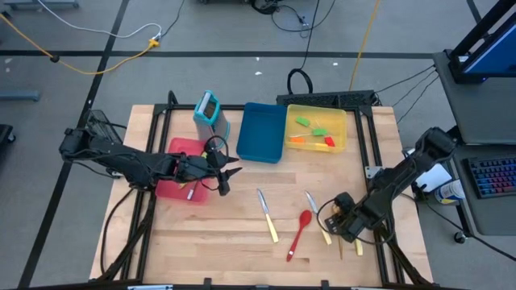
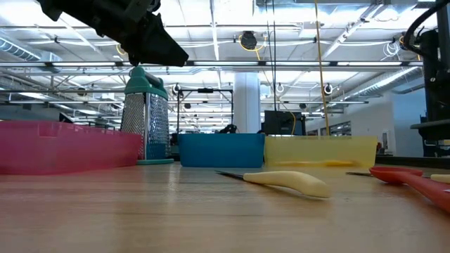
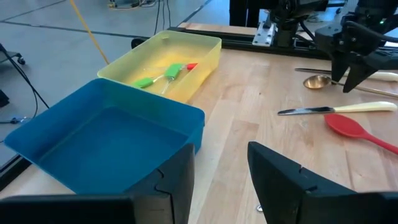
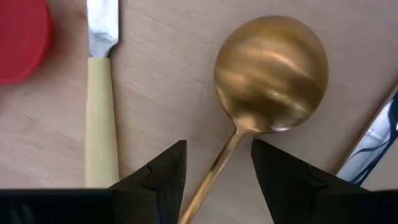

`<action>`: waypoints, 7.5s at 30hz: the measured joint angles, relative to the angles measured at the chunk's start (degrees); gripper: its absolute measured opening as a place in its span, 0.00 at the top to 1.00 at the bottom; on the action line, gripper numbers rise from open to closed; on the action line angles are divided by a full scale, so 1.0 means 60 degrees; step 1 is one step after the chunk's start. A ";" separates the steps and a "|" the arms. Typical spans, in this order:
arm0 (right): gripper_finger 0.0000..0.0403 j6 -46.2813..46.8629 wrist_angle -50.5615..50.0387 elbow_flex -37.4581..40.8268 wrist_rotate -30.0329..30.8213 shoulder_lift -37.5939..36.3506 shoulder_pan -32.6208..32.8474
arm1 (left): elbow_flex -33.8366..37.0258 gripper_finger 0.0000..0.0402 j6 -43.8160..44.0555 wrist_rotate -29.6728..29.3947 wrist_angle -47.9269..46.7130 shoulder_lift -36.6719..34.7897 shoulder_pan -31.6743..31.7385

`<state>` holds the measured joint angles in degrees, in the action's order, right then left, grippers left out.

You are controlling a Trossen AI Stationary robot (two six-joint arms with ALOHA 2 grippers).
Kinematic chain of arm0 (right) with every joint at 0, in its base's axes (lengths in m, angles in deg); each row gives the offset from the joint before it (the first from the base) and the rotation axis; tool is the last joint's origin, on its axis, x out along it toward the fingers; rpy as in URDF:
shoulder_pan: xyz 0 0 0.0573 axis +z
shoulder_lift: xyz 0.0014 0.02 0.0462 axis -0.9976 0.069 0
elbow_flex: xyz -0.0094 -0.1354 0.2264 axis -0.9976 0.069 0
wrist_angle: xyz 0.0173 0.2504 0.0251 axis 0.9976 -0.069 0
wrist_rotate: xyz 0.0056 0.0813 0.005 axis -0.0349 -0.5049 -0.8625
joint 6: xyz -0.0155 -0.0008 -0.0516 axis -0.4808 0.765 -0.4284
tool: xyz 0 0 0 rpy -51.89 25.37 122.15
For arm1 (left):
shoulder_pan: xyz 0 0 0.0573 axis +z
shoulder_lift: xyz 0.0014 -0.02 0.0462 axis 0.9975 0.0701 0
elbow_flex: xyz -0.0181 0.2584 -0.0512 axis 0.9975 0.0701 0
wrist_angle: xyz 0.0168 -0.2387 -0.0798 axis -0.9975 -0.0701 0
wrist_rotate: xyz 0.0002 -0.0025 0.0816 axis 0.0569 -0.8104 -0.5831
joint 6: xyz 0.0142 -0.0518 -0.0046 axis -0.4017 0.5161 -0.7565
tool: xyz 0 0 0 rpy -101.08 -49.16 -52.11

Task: Pick & Place Kitchen Items
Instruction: Put the gold serving spoon into the pink bin, then put the red serving spoon into the pink bin

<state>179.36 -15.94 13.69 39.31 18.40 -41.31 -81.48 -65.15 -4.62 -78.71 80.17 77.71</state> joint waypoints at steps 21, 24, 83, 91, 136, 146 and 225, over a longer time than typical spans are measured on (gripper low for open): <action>0.98 -0.1328 0.0170 0.0049 0.1400 0.0190 -0.0007 | 0.0000 0.62 0.0561 -0.0124 0.0004 0.0000 0.0000; 0.98 -0.1905 0.0779 0.0077 0.2916 0.0048 -0.0060 | 0.0000 0.62 0.0796 -0.0269 0.0004 0.0000 0.0037; 0.95 -1.6941 1.4335 0.0044 0.3798 0.1344 -0.4583 | -0.2310 0.93 -0.0625 0.4873 0.6132 0.6422 0.0540; 0.79 -1.7281 1.3786 0.0044 0.3909 0.1329 -0.4351 | -0.2295 0.95 -0.0409 0.4634 0.5127 0.6437 0.0408; 0.64 -1.7467 1.3489 0.0033 0.4800 0.0892 -0.2980 | 0.0258 0.95 0.5795 0.2885 -1.0847 -0.0779 0.4320; 0.64 -1.7467 1.3486 0.0033 0.4797 0.0892 -0.2980 | 0.0419 0.95 0.4720 0.2991 -0.9807 0.0606 0.4837; 0.64 -1.8670 1.3838 0.0040 0.4784 0.0899 -0.3219 | -0.1198 0.92 0.3612 0.1315 -0.3395 0.2254 -0.1829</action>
<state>67.35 67.09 13.93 68.02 23.79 -60.63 -88.67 -43.48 3.27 -99.08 93.69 66.74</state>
